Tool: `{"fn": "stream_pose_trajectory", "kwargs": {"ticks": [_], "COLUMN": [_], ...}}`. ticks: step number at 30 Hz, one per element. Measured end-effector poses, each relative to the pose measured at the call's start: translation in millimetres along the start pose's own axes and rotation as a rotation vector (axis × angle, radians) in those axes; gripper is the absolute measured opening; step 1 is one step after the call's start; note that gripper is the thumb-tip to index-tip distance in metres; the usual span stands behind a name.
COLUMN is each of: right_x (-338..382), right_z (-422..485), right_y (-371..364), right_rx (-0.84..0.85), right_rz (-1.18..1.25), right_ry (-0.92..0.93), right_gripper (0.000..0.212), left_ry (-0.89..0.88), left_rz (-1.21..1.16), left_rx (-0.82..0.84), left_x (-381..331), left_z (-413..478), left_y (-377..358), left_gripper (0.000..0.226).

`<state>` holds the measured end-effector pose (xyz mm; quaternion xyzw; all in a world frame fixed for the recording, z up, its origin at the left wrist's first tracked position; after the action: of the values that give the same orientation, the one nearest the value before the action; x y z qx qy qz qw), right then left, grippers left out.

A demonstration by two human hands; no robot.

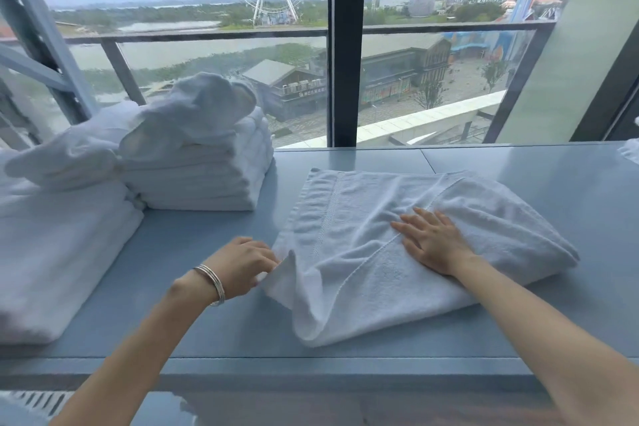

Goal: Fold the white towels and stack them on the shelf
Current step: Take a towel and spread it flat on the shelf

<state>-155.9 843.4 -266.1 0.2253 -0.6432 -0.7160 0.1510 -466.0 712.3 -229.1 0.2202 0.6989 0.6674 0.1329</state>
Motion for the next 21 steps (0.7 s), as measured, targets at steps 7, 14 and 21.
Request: {"fn": "stream_pose_trajectory", "kwargs": {"ticks": [7, 14, 21], "right_x": [17.6, 27.2, 21.4], "right_z": [9.1, 6.4, 1.6], "right_y": [0.9, 2.8, 16.1], "right_rx": [-0.005, -0.034, -0.169], "right_rz": [0.009, 0.062, 0.026], "right_ry": [0.022, 0.055, 0.104], "right_gripper": [0.083, 0.075, 0.041], "left_ry": [0.283, 0.361, 0.475], "left_rz": [-0.161, -0.226, -0.287], "left_rx": [-0.117, -0.073, -0.009], "left_x": [-1.4, -53.8, -60.5], "left_z": [8.1, 107.9, 130.1], "left_y": [20.0, -7.7, -41.4], "left_gripper": [0.029, 0.050, 0.053]}}
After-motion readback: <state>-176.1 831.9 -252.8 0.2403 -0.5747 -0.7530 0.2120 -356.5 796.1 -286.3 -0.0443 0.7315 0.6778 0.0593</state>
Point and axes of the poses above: each hand's wrist, its own z-axis towards the middle knuckle, its own y-axis out of the back of the hand, x = y × z, the point moved 4 cm from there along z, towards the middle knuckle, and after that the axes turned 1 degree about -x, right-handed, at the moved point
